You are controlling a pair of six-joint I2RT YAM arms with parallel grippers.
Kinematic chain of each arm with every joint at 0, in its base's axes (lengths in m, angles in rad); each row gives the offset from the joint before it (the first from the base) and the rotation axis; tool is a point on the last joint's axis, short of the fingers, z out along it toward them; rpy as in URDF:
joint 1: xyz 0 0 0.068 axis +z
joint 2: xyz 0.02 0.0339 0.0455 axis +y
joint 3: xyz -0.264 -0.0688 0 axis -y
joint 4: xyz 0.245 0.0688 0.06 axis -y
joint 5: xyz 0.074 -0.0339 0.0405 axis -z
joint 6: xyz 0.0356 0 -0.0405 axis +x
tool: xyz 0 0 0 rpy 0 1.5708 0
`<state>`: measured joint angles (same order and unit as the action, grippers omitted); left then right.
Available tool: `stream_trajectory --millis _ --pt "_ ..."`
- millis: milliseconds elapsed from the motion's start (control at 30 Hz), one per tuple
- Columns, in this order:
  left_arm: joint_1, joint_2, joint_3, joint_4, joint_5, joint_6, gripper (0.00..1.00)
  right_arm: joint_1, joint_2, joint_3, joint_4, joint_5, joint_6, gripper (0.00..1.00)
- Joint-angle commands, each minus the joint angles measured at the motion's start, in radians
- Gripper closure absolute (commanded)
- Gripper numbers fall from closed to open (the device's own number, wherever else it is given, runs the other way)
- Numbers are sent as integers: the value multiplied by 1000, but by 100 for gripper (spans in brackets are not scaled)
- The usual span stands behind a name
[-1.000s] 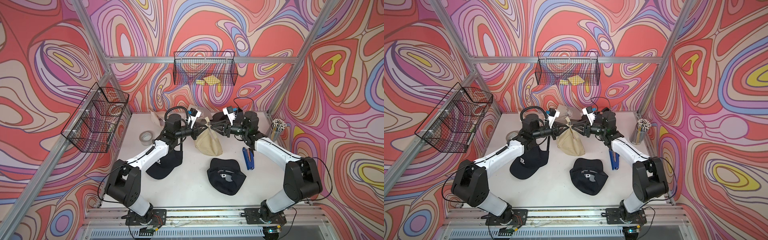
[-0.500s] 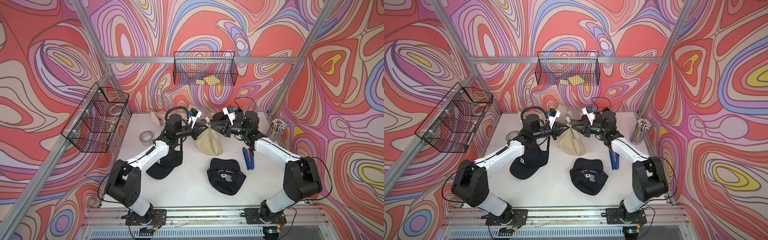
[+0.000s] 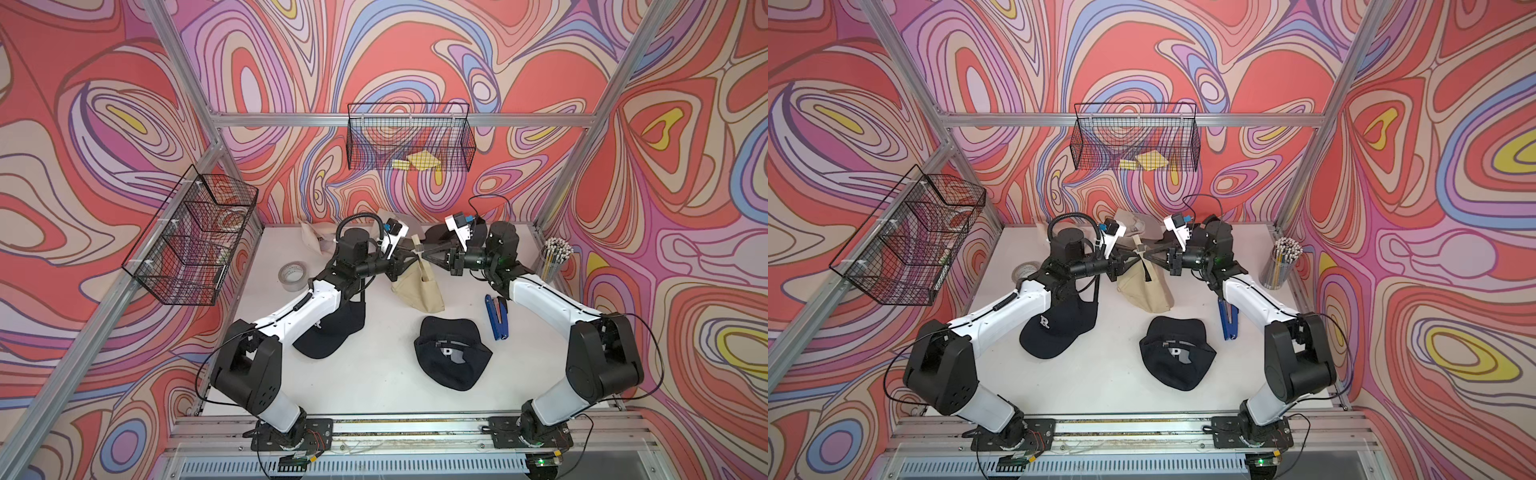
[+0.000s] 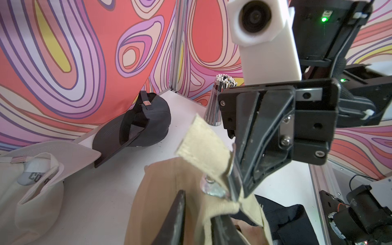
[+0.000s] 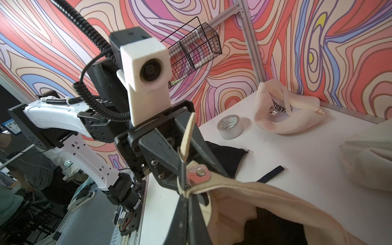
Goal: Open the adjustable buckle of the baseball cap
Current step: Pull the adjustable strap on the baseball cap.
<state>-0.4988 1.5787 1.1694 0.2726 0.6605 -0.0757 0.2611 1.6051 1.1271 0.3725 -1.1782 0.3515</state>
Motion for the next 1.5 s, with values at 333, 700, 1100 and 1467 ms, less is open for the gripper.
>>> stream_trajectory --millis 333,700,1100,1467 --pt "-22 -1 -35 184 7 -15 67 33 34 4 89 -52 72 100" --pt "-39 -15 -111 393 -8 -114 100 52 26 -22 155 29 145 100" --pt "-40 -38 -85 410 -168 -248 100 52 -17 -43 -76 114 -32 100" --pt "-36 -42 -76 420 -242 -281 100 52 -85 -39 -335 228 -209 100"
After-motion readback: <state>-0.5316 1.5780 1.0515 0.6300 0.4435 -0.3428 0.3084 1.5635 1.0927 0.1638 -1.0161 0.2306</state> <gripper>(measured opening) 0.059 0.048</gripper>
